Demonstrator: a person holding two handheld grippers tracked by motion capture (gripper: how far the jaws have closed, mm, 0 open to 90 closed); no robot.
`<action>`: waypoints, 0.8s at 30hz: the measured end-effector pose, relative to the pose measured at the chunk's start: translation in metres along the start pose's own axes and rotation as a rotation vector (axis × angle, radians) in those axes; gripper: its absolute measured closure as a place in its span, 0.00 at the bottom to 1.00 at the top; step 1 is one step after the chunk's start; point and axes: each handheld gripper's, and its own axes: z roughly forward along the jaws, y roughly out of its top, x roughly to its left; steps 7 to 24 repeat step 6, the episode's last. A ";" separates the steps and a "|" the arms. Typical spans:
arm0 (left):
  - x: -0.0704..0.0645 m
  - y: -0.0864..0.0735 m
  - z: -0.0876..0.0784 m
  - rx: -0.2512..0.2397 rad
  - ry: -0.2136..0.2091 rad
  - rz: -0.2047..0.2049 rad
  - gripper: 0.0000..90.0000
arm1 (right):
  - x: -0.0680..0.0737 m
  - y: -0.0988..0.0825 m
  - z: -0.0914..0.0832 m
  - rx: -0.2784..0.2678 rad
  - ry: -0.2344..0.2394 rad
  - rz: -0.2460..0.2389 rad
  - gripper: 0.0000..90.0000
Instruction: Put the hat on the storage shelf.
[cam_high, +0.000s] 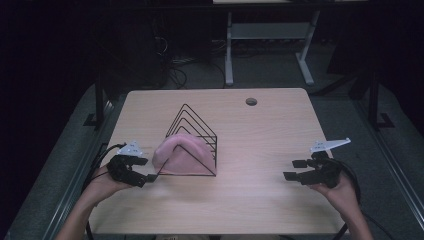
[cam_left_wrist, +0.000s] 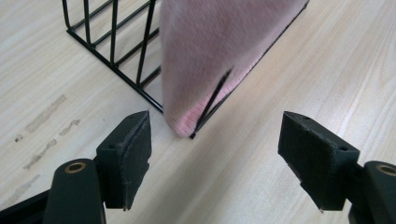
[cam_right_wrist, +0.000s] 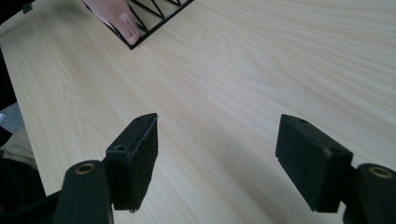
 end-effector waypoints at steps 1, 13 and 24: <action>-0.002 -0.002 0.000 -0.004 0.005 -0.002 0.29 | 0.001 -0.004 0.000 -0.010 0.001 -0.005 0.32; -0.019 -0.012 -0.005 -0.043 0.009 -0.043 0.29 | 0.016 -0.020 0.000 -0.025 0.000 -0.013 0.31; -0.019 -0.012 -0.005 -0.043 0.009 -0.043 0.29 | 0.016 -0.020 0.000 -0.025 0.000 -0.013 0.31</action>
